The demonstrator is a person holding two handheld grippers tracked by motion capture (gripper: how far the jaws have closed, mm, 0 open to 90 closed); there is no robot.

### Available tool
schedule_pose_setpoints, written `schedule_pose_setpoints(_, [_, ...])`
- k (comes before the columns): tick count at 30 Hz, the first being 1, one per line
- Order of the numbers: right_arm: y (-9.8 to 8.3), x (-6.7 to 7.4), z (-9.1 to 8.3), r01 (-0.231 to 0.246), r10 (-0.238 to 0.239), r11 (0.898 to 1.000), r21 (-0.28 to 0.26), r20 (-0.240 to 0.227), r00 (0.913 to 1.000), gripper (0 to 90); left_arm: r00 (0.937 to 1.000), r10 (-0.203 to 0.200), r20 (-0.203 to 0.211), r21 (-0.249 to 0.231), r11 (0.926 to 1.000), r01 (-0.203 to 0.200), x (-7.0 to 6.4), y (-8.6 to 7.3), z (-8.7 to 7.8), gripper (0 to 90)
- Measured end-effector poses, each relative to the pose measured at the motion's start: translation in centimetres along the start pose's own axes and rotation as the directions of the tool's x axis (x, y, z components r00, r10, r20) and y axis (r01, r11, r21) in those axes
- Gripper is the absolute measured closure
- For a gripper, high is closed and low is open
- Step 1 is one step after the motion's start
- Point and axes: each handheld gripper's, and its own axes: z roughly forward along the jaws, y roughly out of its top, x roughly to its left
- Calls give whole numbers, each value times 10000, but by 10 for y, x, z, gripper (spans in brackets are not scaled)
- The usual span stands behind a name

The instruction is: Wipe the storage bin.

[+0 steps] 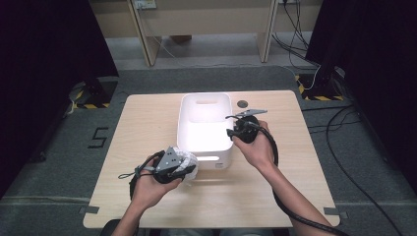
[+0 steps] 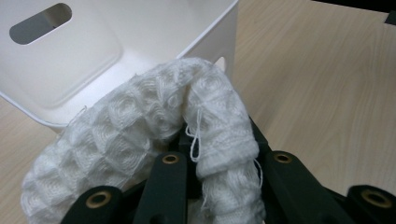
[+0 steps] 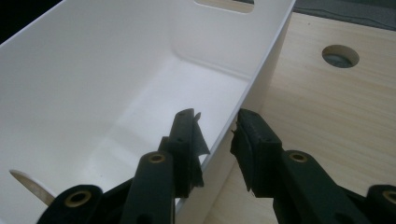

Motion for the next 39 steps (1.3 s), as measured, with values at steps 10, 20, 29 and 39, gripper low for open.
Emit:
schedule_pose_setpoints(10, [-2, 3, -2, 235, -235, 9997, -36, 75, 9997, 694, 9999, 105, -59, 137, 9999, -104, 2, 3, 6, 768])
schedule_pose_setpoints(20, [-2, 4, -2, 342, -342, 9994, -13, 59, 9994, 701, 9999, 154, -50, 373, 9992, -153, 5, 2, 8, 769])
schedule_pose_setpoints(29, [-2, 4, -2, 353, -353, 9994, -3, 60, 9994, 702, 9999, 101, -138, 608, 9981, -92, 6, -2, 13, 769])
schedule_pose_setpoints(39, [-2, 4, -2, 341, -341, 9994, 4, 78, 9994, 702, 9998, -27, -206, 950, 9955, 46, 7, -12, 23, 769])
